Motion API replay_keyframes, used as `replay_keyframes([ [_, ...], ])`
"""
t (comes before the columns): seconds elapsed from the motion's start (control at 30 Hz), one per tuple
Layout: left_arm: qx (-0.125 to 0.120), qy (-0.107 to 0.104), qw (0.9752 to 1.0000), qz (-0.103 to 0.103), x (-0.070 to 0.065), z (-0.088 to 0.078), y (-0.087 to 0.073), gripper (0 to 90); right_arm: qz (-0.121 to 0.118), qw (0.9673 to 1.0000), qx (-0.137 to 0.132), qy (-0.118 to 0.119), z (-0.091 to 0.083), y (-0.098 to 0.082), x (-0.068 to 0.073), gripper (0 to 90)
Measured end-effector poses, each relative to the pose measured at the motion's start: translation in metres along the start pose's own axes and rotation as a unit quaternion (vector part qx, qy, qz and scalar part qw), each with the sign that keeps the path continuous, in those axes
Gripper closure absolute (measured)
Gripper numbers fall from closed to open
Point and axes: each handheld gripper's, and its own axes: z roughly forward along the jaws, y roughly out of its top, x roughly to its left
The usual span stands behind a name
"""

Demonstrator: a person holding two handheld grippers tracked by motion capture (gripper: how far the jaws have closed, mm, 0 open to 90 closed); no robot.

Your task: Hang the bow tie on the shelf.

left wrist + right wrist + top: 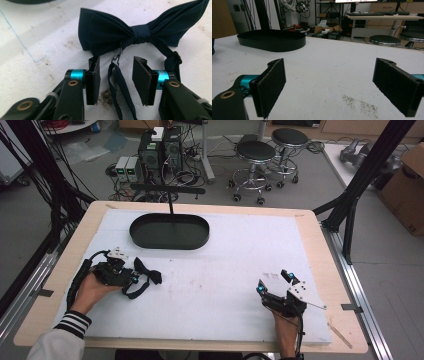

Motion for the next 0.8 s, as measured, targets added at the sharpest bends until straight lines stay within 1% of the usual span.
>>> replay_keyframes([
  [0.07, 0.003, -0.001, 1.0, -0.004, 0.0, 0.0002, 0.0004, 63.0, -0.002, 1.0, -0.002, 0.0, 0.0002, 0.0, 0.0002, 10.4],
  [0.13, 0.002, -0.001, 1.0, -0.003, -0.0005, 0.0005, 0.0005, 65.1, -0.002, 1.0, -0.002, -0.001, 0.0002, 0.0, 0.0003, 10.4],
  [0.2, 0.004, 0.003, 1.0, -0.003, -0.0007, 0.0005, 0.0005, 66.6, -0.002, 1.0, -0.002, -0.001, 0.0002, 0.0, 0.0002, 10.4],
  [0.27, 0.005, 0.003, 1.0, -0.007, -0.0009, 0.0009, 0.0011, 69.2, -0.002, 1.0, -0.002, -0.001, 0.0002, -0.0001, 0.0001, 10.4],
  [0.37, 0.005, 0.0, 1.0, -0.006, -0.0019, 0.0019, 0.0018, 71.9, -0.002, 1.0, -0.002, -0.002, 0.0001, 0.0, 0.0005, 10.4],
  [0.47, 0.007, 0.005, 1.0, -0.002, -0.0031, 0.0032, 0.0022, 72.2, 0.0, 1.0, -0.002, -0.002, -0.0001, -0.0001, 0.0005, 10.4],
  [0.57, 0.008, 0.007, 0.9999, -0.004, -0.0029, 0.0037, 0.0024, 72.3, -0.001, 1.0, -0.002, -0.002, -0.0002, -0.0002, 0.0004, 10.4],
  [0.8, 0.006, 0.006, 1.0, -0.005, -0.0037, 0.0033, 0.0031, 80.4, 0.002, 1.0, -0.002, -0.001, -0.0005, -0.0002, 0.0005, 10.5],
])
